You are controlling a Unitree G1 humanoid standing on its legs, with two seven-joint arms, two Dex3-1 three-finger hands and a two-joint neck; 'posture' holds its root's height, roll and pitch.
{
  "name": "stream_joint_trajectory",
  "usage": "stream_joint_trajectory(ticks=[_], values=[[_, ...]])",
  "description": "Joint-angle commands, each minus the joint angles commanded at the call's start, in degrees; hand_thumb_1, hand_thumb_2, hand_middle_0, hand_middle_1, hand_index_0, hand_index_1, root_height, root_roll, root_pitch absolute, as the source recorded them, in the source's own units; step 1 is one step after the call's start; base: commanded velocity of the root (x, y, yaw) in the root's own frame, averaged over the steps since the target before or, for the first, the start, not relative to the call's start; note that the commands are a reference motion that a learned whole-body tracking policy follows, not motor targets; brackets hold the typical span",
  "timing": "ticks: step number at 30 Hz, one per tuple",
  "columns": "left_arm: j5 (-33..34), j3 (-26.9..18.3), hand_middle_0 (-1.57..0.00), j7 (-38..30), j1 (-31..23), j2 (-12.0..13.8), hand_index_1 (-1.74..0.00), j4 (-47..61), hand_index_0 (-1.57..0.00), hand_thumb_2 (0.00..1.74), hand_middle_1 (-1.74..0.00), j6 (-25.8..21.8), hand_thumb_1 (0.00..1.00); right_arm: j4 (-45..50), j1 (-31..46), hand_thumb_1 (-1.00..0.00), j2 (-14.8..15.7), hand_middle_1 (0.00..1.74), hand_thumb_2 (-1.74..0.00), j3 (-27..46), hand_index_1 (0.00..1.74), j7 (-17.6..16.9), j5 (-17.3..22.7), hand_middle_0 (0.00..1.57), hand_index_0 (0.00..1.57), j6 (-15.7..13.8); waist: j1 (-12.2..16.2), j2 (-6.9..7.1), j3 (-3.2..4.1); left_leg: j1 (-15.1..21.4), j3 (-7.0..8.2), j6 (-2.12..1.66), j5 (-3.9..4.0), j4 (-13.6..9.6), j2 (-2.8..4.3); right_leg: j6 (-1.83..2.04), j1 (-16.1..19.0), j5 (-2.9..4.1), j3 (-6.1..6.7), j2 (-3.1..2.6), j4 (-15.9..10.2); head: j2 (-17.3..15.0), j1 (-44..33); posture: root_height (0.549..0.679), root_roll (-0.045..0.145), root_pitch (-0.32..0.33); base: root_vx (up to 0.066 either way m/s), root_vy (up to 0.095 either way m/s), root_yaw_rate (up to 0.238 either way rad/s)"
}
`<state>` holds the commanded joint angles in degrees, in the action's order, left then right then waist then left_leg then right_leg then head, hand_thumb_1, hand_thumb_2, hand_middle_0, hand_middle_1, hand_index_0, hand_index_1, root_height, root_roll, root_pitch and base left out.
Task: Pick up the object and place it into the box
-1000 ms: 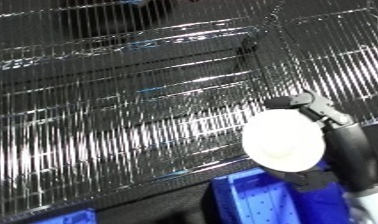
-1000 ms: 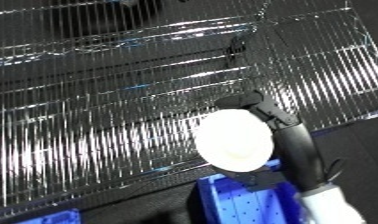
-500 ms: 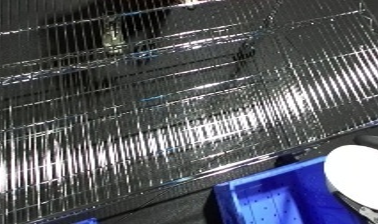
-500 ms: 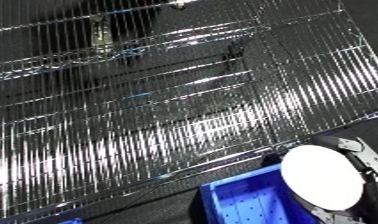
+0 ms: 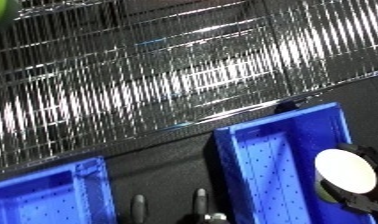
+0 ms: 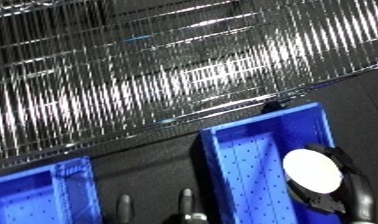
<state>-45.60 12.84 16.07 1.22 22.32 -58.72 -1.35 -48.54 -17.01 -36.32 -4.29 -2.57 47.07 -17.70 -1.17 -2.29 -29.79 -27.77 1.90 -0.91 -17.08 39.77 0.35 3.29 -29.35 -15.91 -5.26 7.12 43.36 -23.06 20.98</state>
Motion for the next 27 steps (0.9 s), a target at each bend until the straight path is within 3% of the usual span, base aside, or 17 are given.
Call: stream_joint_trajectory(ticks=[4,12,18,23,27], values=[[0.37,0.23,0.0,0.21,0.67,0.21,0.0,-0.55,0.0,0.0,0.0,0.5,0.0,-6.48,-1.54,-0.4,0.44,0.7,-0.7,0.12,0.7,2.5,1.61,0.63,0.63,1.31,-0.49,-0.27,0.0,0.19,-0.06,0.06,-0.11,0.09,-0.27,-0.08,0.35,-0.2,-0.21,-0.07,0.17,-0.86,1.43,0.637,0.047,0.055,0.011,-0.005,0.043],[0.75,0.65,0.0,1.43,1.52,0.33,0.0,-2.18,0.0,0.0,0.0,0.49,0.0,-14.11,-4.72,0.0,1.19,0.0,0.0,-0.8,0.0,4.4,-0.06,0.0,0.0,1.84,-1.11,-0.63,0.0,0.88,-0.1,0.01,-0.03,-0.09,-0.59,-0.02,0.68,-0.59,-0.38,-0.09,0.9,-1.36,1.37,0.636,0.048,0.043,0.017,0.001,0.038],[1.02,0.48,0.0,1.81,1.7,0.09,0.0,-2.63,0.0,0.0,0.0,0.58,0.0,-14.66,-4.79,0.0,1.9,0.0,0.0,-1.51,0.0,5.94,-1.85,0.0,0.0,2.71,-1.23,-0.46,0.32,0.95,-0.16,-0.13,0.14,-0.16,-0.52,0.07,0.57,-0.81,-0.54,-0.19,1.31,-1.18,0.11,0.635,0.047,0.041,0.008,0.003,0.013],[1.11,-0.04,0.0,1.79,2.0,-0.11,0.0,-3.0,0.0,0.0,0.0,0.78,0.0,-14.82,-4.34,0.0,2.97,0.0,0.0,-2.07,0.0,10.17,-1.27,0.0,0.0,4.59,-1.44,-0.26,0.74,0.93,-0.2,-0.22,0.17,0.06,-0.34,0.09,0.58,-1.12,-0.7,-0.15,1.72,-0.54,-1.6,0.634,0.047,0.039,0.009,0.006,0.027],[1.54,-0.34,0.0,1.77,2.19,-0.08,0.0,-3.11,0.0,0.0,0.0,0.89,0.0,-14.48,-4.08,0.0,3.8,0.0,0.0,-3.32,0.0,12.65,-3.07,0.0,0.0,4.73,-1.77,-0.09,1.16,0.87,-0.35,-0.33,0.43,0.01,-0.26,0.11,0.53,-1.37,-0.89,-0.1,2.09,-0.54,-3.15,0.633,0.046,0.039,0.007,0.002,0.051]])
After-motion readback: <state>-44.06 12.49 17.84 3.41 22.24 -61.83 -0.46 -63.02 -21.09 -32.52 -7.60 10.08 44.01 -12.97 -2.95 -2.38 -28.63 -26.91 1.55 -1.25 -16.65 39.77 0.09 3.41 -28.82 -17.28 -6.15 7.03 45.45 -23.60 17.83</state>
